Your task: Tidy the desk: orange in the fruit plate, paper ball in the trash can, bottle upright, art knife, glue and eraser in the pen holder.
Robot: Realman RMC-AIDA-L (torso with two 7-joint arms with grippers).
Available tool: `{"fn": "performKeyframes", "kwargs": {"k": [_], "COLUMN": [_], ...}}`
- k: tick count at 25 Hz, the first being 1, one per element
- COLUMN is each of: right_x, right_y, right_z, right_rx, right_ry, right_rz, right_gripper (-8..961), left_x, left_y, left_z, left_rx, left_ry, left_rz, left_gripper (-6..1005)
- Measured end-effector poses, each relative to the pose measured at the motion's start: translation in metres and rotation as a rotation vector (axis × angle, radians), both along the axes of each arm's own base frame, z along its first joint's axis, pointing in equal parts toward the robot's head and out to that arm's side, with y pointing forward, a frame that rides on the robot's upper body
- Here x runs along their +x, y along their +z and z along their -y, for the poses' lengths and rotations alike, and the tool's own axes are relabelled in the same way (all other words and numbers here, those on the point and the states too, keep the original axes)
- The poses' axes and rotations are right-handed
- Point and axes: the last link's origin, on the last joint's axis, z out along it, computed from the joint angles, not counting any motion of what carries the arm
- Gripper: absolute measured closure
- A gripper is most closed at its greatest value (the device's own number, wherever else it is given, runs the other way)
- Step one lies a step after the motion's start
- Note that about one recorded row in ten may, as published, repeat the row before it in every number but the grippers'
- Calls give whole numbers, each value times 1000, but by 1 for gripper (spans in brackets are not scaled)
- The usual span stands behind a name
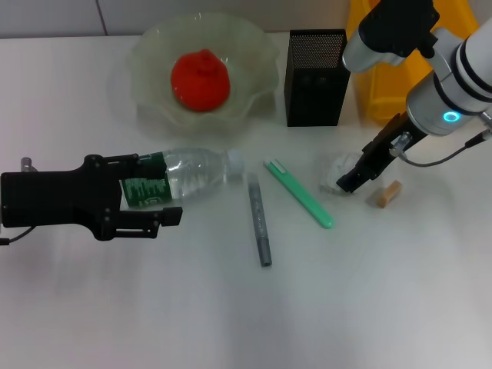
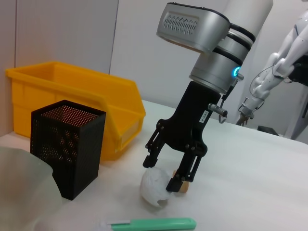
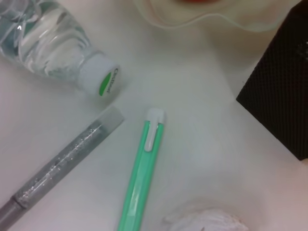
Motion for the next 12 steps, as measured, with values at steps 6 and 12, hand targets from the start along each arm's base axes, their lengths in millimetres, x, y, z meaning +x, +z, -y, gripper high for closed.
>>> {"fn": "performKeyframes", "kwargs": {"k": [6,12], "right_x": [4,-1], "right_y": [-4,-1], "right_z": [0,-1], "right_rx": [0,4], "right_ry": [-10,6], "right_rz": [-1,-2], "right_gripper": [205,282], "left_x": [-1,-2], "left_y": [-2,-2], "left_z": [0,0], "left_rx": [0,0], "left_ry": [2,5], "left_rz": [2,2], "left_gripper": [227,228]}}
